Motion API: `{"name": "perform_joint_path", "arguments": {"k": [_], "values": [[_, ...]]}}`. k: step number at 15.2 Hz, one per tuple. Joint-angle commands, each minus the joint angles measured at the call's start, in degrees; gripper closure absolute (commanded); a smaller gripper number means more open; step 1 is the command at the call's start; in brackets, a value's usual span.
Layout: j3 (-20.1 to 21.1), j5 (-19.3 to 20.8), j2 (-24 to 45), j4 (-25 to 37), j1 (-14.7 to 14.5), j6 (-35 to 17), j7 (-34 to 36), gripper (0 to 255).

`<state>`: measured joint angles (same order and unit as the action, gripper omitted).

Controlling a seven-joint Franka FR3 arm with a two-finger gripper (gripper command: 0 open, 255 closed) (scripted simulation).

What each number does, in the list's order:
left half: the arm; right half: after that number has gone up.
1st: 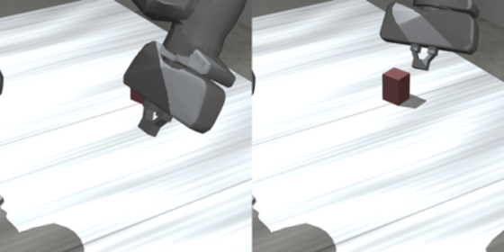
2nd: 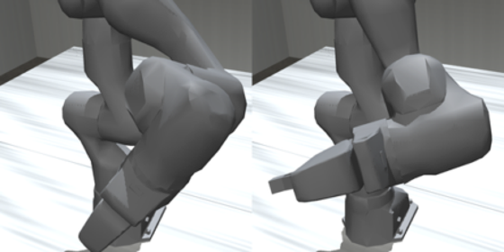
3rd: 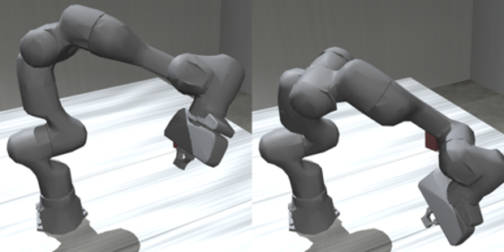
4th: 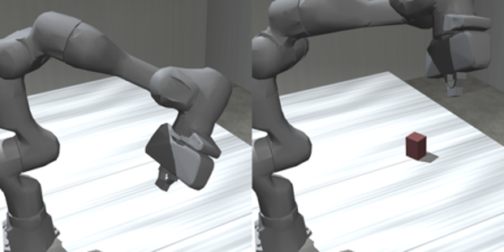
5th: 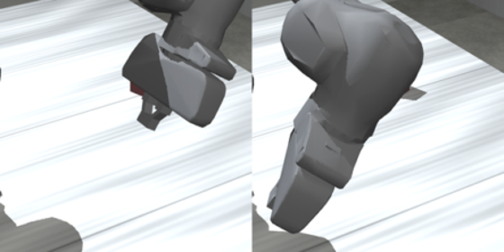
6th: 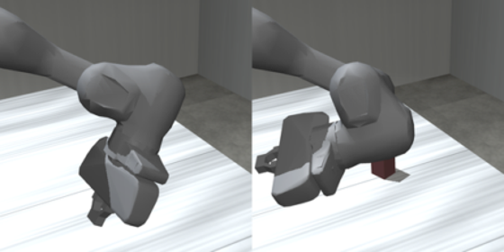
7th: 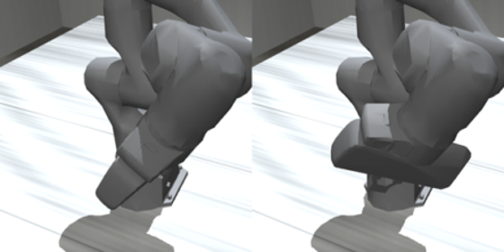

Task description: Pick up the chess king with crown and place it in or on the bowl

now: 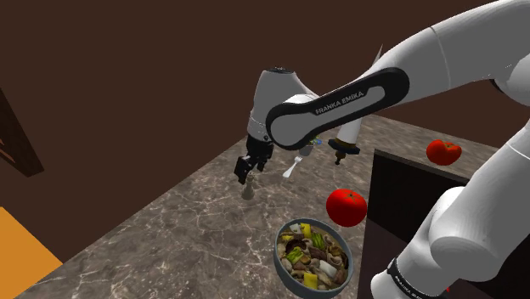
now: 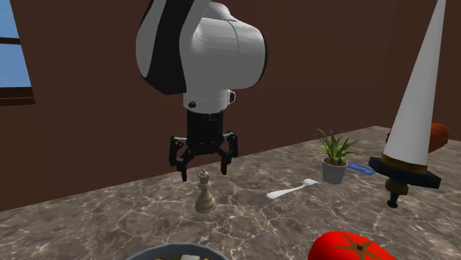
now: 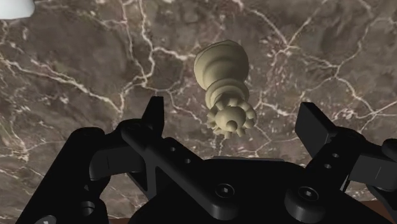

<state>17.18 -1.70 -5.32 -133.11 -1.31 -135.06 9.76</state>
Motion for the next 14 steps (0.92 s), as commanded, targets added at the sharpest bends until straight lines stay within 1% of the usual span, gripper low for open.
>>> {"name": "perform_joint_path", "arguments": {"k": [1,7,8,14], "values": [[0.0,0.1,0.3,-0.4,0.0,-0.7,0.1,0],[0.0,0.1,0.3,-0.4,0.0,-0.7,0.1,0],[0.0,0.1,0.3,-0.4,0.0,-0.7,0.1,255],[0.0,0.1,0.3,-0.3,0.0,-0.7,0.1,255]]}}
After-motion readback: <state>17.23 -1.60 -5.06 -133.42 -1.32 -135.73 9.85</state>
